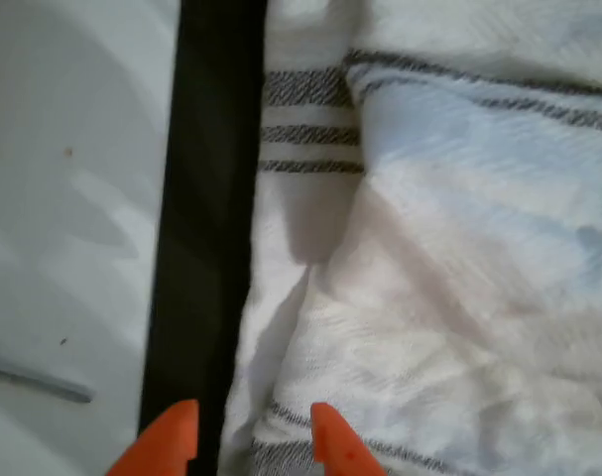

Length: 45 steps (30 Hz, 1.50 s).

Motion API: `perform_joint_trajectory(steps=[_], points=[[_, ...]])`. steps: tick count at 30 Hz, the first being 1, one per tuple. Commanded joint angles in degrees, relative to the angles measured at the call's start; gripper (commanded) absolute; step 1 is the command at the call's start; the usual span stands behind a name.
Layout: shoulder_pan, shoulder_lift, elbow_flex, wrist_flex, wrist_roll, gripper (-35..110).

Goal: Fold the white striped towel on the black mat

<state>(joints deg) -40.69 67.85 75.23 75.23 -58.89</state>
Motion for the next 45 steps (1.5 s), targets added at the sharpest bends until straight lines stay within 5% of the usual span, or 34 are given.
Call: perform_joint_trajectory(steps=[1,45], points=[[0.4,-0.4,-2.9,-1.0,-1.1,17],[-0.4,-9.3,-16.1,1.5,2.8,0]])
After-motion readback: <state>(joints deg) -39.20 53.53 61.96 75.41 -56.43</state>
